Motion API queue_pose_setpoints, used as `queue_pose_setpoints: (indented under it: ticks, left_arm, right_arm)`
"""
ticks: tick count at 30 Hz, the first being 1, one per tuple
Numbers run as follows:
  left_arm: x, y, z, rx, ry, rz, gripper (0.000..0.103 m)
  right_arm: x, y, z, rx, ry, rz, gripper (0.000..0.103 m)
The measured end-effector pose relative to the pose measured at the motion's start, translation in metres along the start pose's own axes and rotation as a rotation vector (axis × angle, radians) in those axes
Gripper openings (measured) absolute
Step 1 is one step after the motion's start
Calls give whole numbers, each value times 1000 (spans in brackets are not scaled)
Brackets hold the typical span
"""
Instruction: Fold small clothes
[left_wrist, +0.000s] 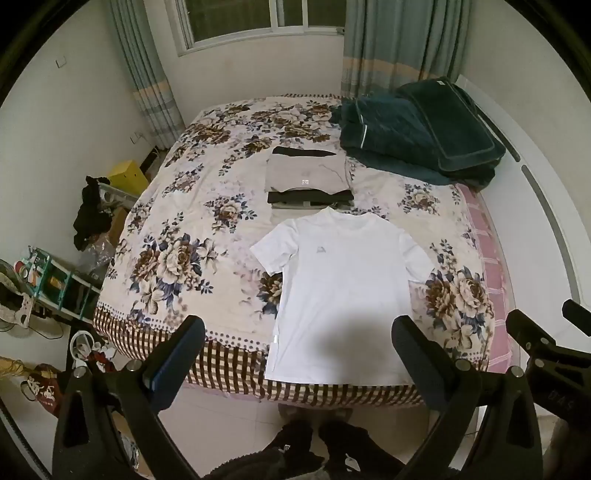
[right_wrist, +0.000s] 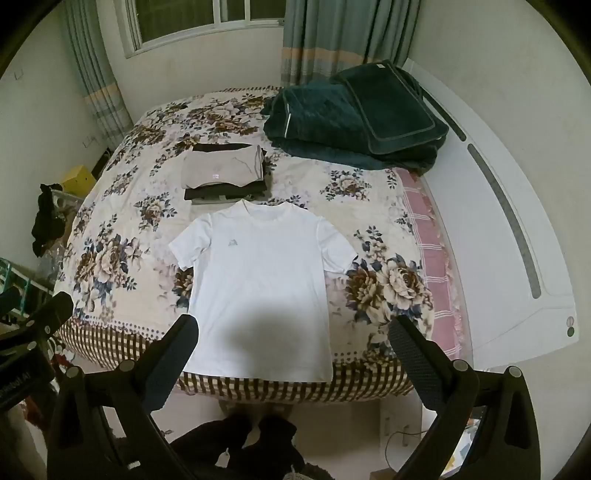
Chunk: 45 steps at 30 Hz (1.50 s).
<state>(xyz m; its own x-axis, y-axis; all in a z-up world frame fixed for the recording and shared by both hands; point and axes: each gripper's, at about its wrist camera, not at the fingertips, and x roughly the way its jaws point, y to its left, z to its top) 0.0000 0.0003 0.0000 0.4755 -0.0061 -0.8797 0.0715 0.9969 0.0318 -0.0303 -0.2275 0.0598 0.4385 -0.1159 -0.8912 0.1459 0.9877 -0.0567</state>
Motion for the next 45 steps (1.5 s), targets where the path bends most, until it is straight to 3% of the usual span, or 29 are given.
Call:
queue_pose_setpoints:
  ticks: [45]
  left_arm:
    - [4,0,10,-8,-3,-26,103]
  right_arm:
    - [-11,-1,18,2,-3,27,103]
